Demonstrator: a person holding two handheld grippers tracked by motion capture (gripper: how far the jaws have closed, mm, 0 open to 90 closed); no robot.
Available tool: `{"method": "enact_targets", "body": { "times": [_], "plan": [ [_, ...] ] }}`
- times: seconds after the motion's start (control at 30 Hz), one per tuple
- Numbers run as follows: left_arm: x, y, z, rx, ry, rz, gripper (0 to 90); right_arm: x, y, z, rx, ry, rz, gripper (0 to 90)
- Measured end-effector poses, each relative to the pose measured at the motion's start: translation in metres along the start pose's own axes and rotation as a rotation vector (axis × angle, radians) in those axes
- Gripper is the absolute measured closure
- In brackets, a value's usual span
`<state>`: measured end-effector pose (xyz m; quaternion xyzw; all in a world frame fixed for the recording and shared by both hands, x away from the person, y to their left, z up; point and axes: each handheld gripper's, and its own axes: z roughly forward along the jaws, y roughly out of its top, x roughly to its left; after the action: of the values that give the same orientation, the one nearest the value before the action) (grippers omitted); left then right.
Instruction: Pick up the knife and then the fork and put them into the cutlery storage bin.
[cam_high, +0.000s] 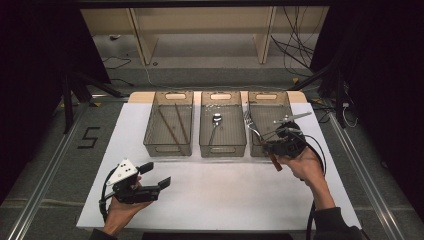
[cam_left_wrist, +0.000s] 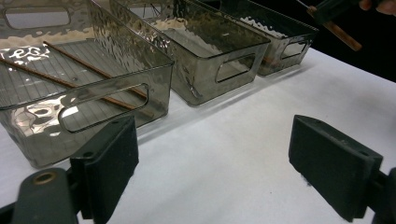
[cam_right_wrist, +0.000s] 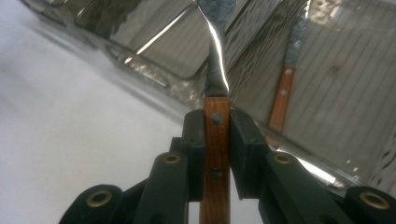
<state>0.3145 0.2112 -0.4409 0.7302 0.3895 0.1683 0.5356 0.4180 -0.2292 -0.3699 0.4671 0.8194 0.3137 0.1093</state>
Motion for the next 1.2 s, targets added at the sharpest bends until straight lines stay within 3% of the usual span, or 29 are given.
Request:
{"method": "enact_targets", "body": {
  "times": [0.6, 1.2],
  "plan": [
    [0.0, 0.0, 0.0, -0.01, -0.001, -0.002, 15.2, -0.044, 0.047, 0.018, -0.013, -0.071, 0.121, 77.7],
    [0.001, 0.0, 0.0, -0.011, -0.003, -0.004, 15.2, -0.065, 0.064, 0.054, 0.04, -0.137, 0.206, 77.5]
  ]
}}
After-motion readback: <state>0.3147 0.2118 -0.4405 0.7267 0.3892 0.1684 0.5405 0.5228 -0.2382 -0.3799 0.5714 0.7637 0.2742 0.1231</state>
